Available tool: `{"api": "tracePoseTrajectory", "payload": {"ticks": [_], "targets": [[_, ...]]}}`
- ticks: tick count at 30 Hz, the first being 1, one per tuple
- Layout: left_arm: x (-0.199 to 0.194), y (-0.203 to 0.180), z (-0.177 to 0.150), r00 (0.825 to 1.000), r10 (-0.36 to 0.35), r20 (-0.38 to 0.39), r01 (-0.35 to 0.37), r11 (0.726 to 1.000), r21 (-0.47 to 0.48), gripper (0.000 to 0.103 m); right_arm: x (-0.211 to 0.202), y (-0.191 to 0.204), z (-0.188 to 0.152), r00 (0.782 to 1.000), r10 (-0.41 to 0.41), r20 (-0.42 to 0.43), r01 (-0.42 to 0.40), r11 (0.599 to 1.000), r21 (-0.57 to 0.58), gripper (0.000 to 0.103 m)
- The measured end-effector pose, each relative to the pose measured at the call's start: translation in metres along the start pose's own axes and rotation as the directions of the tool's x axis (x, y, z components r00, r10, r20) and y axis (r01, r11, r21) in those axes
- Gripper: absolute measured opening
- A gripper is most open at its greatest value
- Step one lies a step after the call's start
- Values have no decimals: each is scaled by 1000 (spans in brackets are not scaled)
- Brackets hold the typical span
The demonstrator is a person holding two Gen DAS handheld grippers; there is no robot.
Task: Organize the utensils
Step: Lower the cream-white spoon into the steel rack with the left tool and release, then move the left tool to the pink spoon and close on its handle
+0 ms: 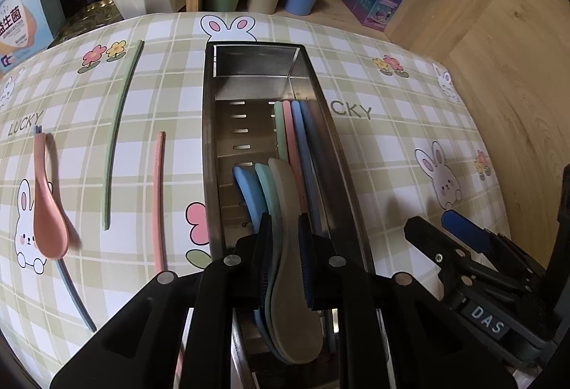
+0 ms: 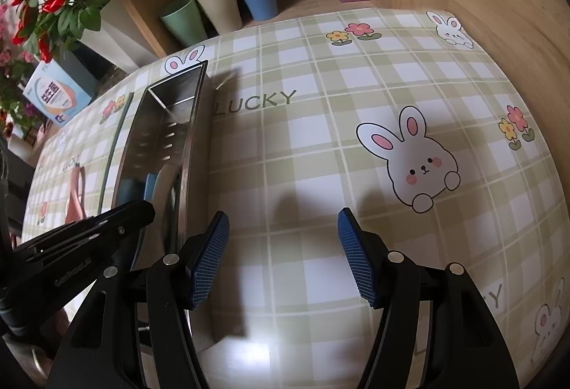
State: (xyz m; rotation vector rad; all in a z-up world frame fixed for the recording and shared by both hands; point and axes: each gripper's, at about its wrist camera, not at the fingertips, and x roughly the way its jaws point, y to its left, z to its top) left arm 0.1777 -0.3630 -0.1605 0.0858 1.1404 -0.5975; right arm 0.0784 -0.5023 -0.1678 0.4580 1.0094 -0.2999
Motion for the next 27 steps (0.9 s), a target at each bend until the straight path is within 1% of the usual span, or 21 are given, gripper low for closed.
{"api": "tracePoseTrajectory", "payload": {"ticks": [2, 4, 5, 8, 11, 14, 16, 19, 22, 27], "targets": [[-7, 2, -1, 1000, -9, 12, 9, 1000, 3, 15, -3, 0, -1, 1000, -2, 4, 2, 1000, 8, 61], [-16, 7, -2, 999, -21, 28, 21, 1000, 4, 18, -6, 1, -2, 1000, -1, 8, 1, 1000, 17, 61], [-22, 10, -2, 999, -25, 39, 24, 1000, 3, 21, -7, 2, -2, 1000, 0, 11, 0, 1000, 22, 61], [-38, 21, -2, 997, -41, 67, 40, 999, 9, 22, -12, 7, -3, 1000, 4, 21, -5, 999, 34, 61], [-55, 39, -1, 994, -36, 99, 34, 999, 18, 23, -15, 17, -3, 1000, 6, 29, -7, 1000, 29, 61], [-68, 62, 0, 992, -26, 121, 26, 1000, -4, 23, -15, 30, -2, 999, 5, 32, -6, 1000, 15, 61], [-74, 85, 3, 992, -14, 128, 18, 999, -36, 23, -15, 38, -1, 1000, 5, 31, -5, 1000, 7, 61], [-77, 127, 8, 993, 12, 121, 2, 993, -116, 23, -13, 50, 0, 1000, 3, 29, -3, 1000, -8, 61], [-73, 169, 16, 996, 14, 93, 6, 979, -203, 22, -10, 60, 1, 1000, 2, 24, -2, 1000, -23, 61], [-58, 215, 29, 999, 33, 43, -20, 956, -293, 22, -4, 73, 6, 1000, -1, 14, 2, 999, -38, 61]]}}
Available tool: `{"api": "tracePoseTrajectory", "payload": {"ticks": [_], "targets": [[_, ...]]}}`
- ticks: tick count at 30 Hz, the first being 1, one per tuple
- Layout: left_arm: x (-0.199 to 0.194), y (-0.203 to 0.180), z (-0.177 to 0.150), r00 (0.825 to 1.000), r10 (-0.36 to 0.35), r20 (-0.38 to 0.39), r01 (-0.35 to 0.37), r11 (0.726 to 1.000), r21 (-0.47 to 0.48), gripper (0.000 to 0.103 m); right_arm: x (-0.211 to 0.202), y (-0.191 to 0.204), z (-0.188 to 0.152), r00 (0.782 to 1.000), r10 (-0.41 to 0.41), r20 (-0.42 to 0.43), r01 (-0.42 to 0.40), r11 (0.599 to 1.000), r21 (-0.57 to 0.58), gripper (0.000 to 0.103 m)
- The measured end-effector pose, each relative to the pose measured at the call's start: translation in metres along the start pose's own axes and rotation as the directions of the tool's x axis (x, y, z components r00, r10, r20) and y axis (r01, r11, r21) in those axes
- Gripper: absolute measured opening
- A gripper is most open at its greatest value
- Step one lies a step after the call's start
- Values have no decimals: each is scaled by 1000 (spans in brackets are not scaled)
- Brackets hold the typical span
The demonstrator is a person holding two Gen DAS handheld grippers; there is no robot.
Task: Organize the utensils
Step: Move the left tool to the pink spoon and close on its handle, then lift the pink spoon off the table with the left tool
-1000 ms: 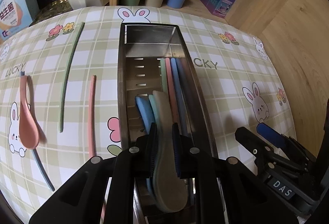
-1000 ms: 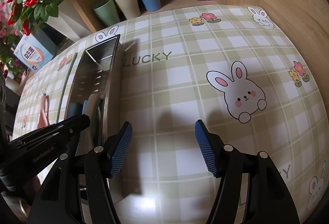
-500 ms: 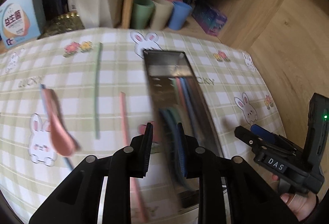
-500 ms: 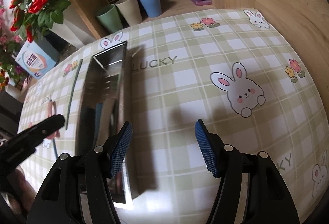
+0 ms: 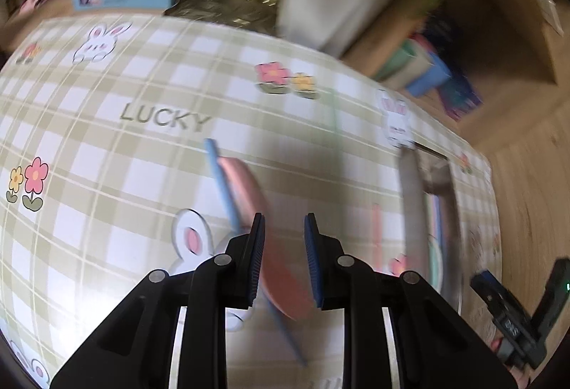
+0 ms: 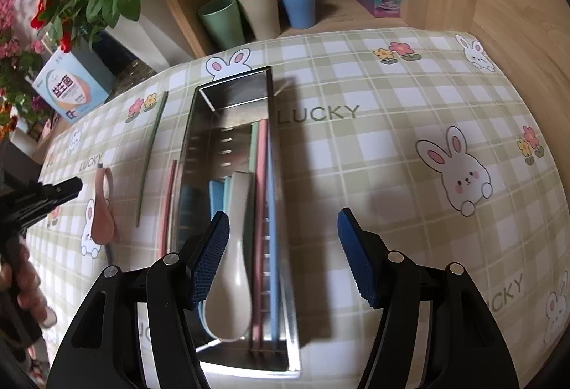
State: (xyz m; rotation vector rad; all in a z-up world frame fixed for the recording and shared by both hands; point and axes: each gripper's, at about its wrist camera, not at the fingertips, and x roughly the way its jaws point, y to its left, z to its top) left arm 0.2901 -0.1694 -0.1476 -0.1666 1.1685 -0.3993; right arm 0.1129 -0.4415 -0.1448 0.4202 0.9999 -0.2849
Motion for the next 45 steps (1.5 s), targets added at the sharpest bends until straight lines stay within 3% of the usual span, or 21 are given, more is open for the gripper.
{"api": "tracePoseTrajectory", "payload": {"ticks": [12, 25, 27, 35, 41, 45], "targets": [[34, 7, 17, 998, 11, -58, -12, 1000, -10, 22, 7, 9, 13, 1000, -20, -3, 20, 1000, -9, 61], [50, 1, 6, 994, 21, -107, -21, 1000, 7, 22, 9, 14, 13, 1000, -19, -6, 19, 1000, -10, 61], [49, -1, 2, 995, 25, -96, -23, 999, 28, 7, 8, 15, 13, 1000, -20, -3, 20, 1000, -10, 61], [23, 7, -8, 995, -70, -74, 74, 996, 57, 6, 2, 28, 12, 1000, -9, 8, 9, 1000, -23, 61], [-1, 36, -26, 981, -164, -104, 168, 985, 28, 6, 0, 54, 8, 1000, 9, 8, -9, 998, -60, 61], [-13, 55, -41, 978, -173, -113, 177, 984, 31, 6, 1, 78, 4, 1000, 21, 0, -21, 995, -95, 61]]}}
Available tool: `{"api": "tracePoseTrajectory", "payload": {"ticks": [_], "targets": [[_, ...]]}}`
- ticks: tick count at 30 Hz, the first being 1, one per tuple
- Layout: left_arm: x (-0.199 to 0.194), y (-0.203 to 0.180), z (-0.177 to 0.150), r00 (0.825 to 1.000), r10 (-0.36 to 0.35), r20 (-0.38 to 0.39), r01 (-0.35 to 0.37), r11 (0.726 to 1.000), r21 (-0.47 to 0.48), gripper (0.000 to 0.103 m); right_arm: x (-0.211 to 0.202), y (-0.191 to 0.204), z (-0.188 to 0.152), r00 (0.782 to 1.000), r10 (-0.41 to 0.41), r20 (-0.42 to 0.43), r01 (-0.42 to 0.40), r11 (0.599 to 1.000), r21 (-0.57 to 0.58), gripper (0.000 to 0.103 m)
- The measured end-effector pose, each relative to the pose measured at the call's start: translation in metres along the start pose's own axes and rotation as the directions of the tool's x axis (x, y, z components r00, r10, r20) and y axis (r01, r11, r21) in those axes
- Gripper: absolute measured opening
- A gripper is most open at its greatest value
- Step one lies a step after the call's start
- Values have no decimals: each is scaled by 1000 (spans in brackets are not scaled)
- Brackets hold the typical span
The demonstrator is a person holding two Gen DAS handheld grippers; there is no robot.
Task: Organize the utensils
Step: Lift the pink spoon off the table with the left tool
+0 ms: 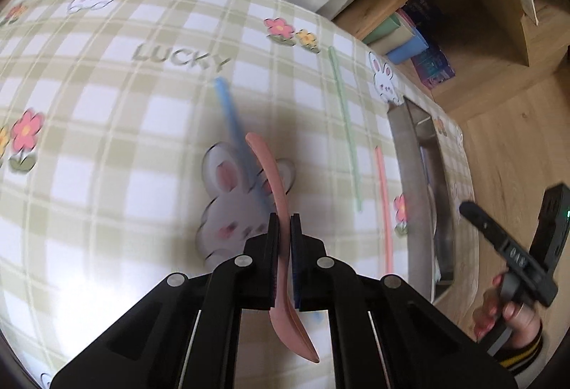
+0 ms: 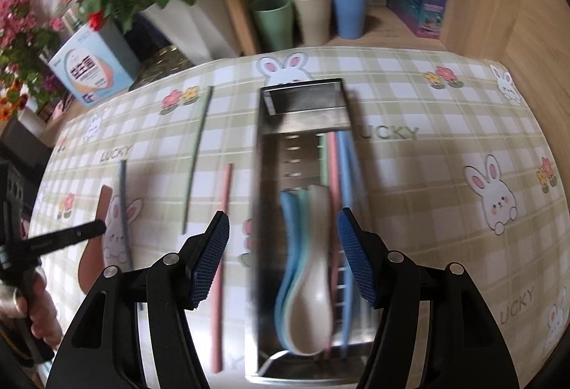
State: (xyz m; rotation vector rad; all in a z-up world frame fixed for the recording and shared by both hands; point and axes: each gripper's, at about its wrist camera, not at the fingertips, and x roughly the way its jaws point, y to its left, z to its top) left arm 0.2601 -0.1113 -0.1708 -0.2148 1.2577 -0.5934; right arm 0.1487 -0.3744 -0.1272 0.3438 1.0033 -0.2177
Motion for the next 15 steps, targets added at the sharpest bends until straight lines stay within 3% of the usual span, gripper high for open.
{"api": "tracePoseTrajectory", "payload": {"ticks": [11, 15], "targets": [[-7, 42, -27, 999, 25, -25, -26, 1000, -10, 6, 7, 59, -9, 999, 7, -31, -10, 995, -95, 61], [-14, 50, -29, 999, 51, -16, -51, 999, -1, 14, 9, 72, -9, 999, 9, -38, -14, 993, -117, 61]]}}
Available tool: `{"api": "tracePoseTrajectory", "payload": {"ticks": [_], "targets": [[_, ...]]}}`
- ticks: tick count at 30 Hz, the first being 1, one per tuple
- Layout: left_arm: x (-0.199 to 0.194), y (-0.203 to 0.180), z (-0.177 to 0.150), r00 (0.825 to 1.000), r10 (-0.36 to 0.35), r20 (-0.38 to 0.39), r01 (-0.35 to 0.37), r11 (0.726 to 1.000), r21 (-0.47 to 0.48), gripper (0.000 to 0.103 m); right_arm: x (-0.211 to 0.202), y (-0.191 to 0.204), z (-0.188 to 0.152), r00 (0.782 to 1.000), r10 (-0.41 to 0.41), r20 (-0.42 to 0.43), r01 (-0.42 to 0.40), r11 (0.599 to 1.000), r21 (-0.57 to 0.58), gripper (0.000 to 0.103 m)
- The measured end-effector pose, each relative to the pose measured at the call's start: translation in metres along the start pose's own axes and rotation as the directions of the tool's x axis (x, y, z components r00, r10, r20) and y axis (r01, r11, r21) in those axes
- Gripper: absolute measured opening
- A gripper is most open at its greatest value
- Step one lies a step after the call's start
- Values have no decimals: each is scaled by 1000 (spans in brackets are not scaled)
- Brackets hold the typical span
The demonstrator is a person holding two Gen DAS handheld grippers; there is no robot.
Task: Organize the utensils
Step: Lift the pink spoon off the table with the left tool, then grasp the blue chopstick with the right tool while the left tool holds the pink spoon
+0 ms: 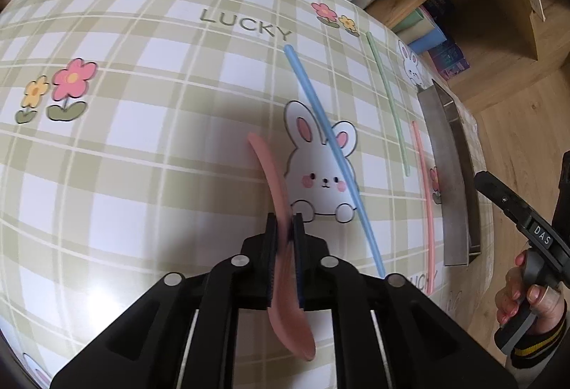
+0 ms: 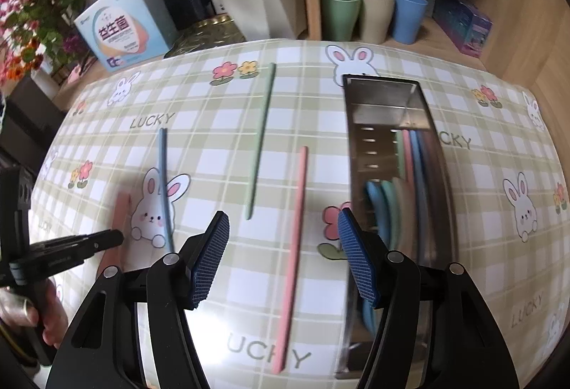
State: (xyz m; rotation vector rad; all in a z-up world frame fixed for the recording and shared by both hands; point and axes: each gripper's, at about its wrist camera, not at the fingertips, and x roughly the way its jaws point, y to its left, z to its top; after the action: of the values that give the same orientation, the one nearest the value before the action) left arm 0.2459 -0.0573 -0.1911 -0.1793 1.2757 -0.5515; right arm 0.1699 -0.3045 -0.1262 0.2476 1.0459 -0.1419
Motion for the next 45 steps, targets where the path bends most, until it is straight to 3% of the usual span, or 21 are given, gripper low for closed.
{"api": "tracePoseTrajectory", "payload": {"ticks": [3, 14, 19, 20, 21, 26, 31, 37, 45], "targets": [[-4, 3, 0, 1000, 29, 9, -29, 1000, 3, 26, 1, 6, 0, 1000, 5, -4, -5, 1000, -13, 61], [-9, 6, -5, 996, 83, 28, -84, 996, 35, 27, 9, 20, -4, 999, 23, -23, -24, 999, -41, 61], [-6, 0, -2, 994, 106, 39, -108, 993, 54, 25, 10, 19, -5, 999, 25, -27, -26, 999, -42, 61], [-5, -1, -2, 994, 103, 40, -105, 993, 59, 16, 10, 19, -5, 999, 26, -30, -27, 999, -43, 61], [-5, -3, -2, 993, 106, 41, -109, 992, 63, 14, 11, 19, -6, 999, 26, -31, -28, 999, -44, 61], [-9, -5, -4, 989, 127, 78, -133, 989, 72, 14, 19, 23, -8, 997, 57, -42, -60, 996, -64, 61], [-26, 8, -8, 979, 152, 137, -156, 988, 14, 13, 34, 44, -8, 994, 100, -52, -106, 985, -136, 60], [-46, 22, -10, 966, 176, 189, -169, 984, -57, 14, 60, 82, -2, 989, 130, -76, -145, 958, -249, 34], [-52, 38, -12, 961, 188, 203, -168, 980, -109, 14, 90, 121, 9, 986, 138, -88, -159, 936, -314, 23]]}}
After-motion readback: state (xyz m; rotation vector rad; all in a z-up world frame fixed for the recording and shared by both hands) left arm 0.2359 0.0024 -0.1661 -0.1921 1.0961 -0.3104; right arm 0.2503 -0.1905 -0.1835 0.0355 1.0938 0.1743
